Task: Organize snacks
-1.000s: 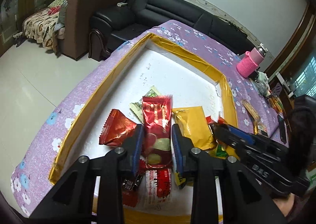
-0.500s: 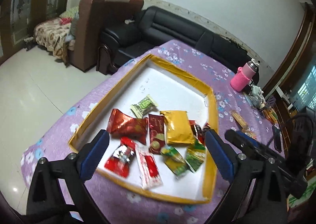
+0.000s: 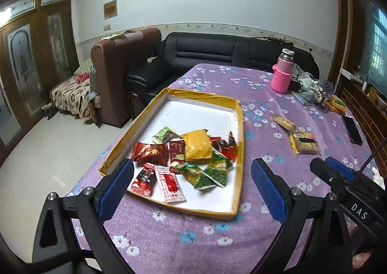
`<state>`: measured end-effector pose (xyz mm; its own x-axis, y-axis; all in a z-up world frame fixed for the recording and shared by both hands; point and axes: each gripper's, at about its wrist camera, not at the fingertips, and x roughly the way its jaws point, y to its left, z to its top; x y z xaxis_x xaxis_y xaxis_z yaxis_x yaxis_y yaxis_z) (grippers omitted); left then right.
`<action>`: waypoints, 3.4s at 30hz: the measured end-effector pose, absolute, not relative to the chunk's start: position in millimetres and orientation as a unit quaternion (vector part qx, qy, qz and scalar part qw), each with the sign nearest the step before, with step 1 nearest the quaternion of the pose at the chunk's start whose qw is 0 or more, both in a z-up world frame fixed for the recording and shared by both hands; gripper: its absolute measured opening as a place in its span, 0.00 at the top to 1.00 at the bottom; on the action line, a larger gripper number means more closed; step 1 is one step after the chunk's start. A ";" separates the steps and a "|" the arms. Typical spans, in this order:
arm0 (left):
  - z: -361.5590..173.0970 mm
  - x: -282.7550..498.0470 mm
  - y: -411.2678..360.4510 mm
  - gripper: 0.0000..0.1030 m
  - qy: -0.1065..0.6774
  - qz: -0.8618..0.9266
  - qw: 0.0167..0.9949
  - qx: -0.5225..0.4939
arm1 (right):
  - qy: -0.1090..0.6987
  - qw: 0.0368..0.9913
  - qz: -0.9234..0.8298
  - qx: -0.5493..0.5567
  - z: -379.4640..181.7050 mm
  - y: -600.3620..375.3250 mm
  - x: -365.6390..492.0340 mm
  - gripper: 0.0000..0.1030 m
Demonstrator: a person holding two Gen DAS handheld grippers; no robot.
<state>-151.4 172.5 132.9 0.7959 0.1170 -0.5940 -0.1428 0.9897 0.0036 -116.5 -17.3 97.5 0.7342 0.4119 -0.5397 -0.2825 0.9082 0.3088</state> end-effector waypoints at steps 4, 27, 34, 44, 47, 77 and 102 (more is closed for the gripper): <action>140.3 -164.7 163.2 0.06 0.300 0.070 0.951 -0.013 | 0.288 0.938 0.166 0.098 106.3 -31.3 -132.3 0.51; 137.1 -173.3 151.4 0.06 0.314 0.044 0.948 -0.012 | 0.280 0.943 0.131 0.123 103.4 -63.5 -144.1 0.46; 127.6 -162.1 149.9 0.06 0.331 0.028 0.943 -0.018 | 0.295 0.939 0.119 0.133 94.2 -73.8 -133.0 0.46; 117.6 -148.5 154.6 0.06 0.334 -0.052 0.939 -0.059 | 0.324 0.936 0.050 0.125 85.4 -130.3 -93.5 0.43; 113.4 -140.7 148.9 0.06 0.337 -0.080 0.937 -0.056 | 0.341 0.930 0.026 0.138 82.6 -150.4 -82.1 0.43; 108.7 -102.2 120.1 0.06 0.392 -0.166 0.897 -0.122 | 0.340 0.939 0.037 0.028 125.6 -178.4 -13.5 0.42; 85.3 -92.9 188.8 0.06 0.396 -0.116 0.899 -0.148 | 0.544 0.801 0.231 0.092 30.4 -46.5 54.7 0.68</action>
